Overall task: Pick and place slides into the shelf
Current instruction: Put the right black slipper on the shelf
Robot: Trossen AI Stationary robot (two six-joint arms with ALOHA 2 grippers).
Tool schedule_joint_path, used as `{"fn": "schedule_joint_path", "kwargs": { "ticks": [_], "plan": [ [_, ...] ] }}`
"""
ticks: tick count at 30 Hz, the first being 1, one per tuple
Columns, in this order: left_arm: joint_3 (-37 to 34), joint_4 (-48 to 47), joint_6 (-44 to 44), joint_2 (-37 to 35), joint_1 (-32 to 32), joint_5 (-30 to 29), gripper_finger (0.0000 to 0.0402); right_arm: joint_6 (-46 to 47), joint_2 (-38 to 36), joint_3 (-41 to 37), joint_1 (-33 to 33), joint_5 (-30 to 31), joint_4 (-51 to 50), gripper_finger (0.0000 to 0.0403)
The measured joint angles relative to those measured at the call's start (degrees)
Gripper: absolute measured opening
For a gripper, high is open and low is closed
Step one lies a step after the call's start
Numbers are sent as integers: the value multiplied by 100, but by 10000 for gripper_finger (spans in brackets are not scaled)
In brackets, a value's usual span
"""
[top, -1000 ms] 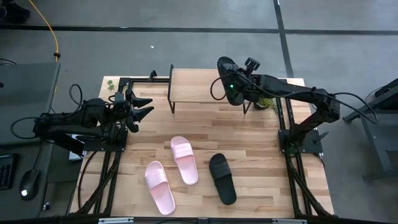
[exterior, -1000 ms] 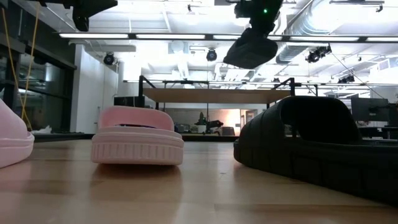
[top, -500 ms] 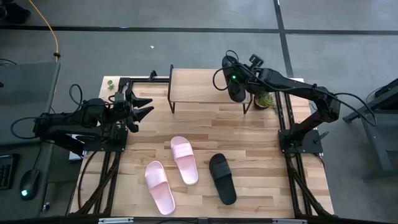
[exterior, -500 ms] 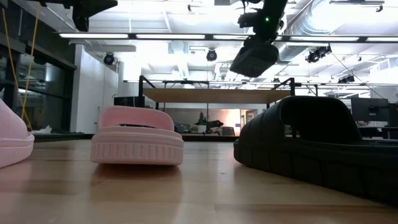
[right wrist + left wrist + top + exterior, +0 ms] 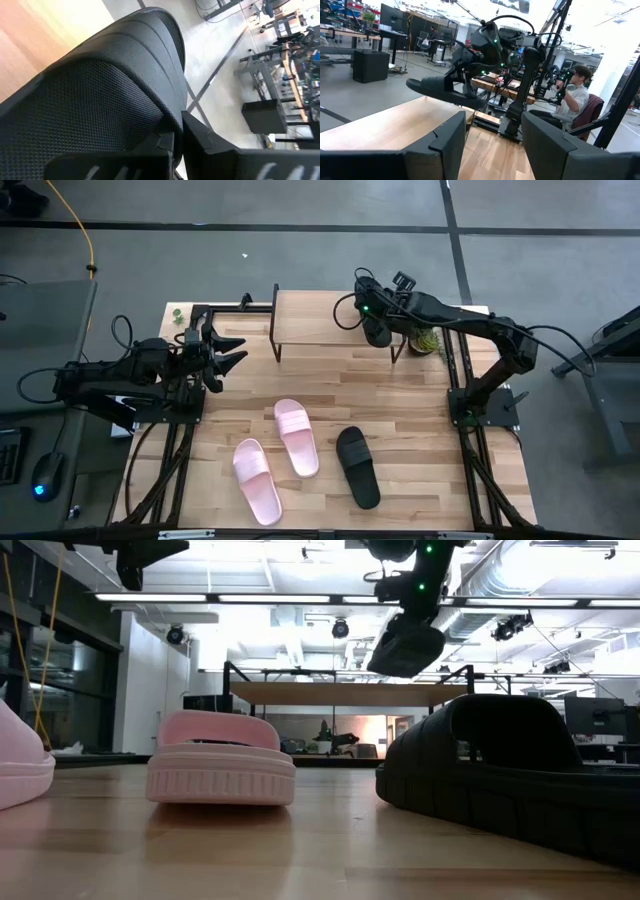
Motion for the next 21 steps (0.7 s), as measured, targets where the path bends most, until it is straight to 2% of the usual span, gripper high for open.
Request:
{"fn": "schedule_joint_path", "kwargs": {
  "ticks": [3, 21],
  "plan": [
    [0, 2, 0, 0, -1, 0, 175, 33, 33, 0, -24, 158, -17, 0],
    [0, 2, 0, 0, 1, 2, 175, 81, 33, 0, -57, 42, -479, 0]
  ]
}}
